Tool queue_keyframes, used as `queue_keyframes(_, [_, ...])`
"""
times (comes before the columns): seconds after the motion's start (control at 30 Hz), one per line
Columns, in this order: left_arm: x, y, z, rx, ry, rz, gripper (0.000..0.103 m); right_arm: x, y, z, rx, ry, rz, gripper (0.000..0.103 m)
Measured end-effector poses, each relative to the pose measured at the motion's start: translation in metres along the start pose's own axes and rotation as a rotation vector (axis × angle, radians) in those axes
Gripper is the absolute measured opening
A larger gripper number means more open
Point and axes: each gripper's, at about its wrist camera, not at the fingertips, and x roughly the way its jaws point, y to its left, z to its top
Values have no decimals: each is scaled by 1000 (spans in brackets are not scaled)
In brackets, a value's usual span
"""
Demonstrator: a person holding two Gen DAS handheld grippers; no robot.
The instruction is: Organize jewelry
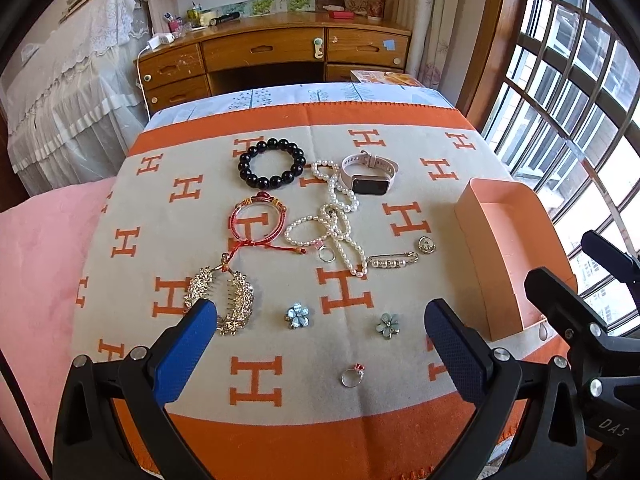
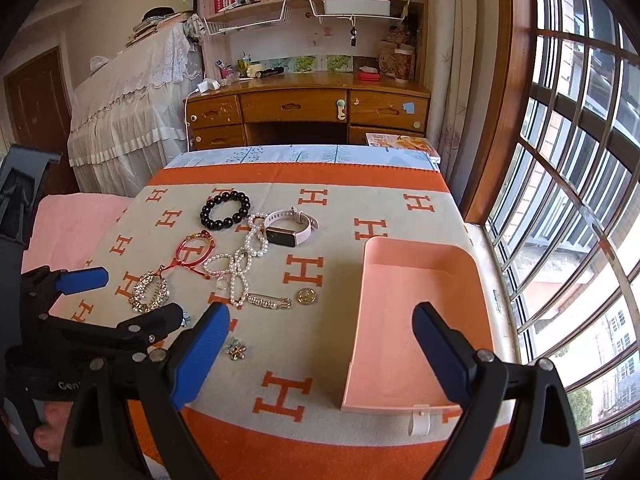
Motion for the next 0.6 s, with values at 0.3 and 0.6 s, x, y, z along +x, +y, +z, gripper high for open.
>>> queue_keyframes(0.3, [-12,27,54,50,-55,92,102,19,2,47,-75,48,39,93])
queue_keyframes(0.6, [37,80,136,24,40,170,102,96,-2,125,-39,208,117,83])
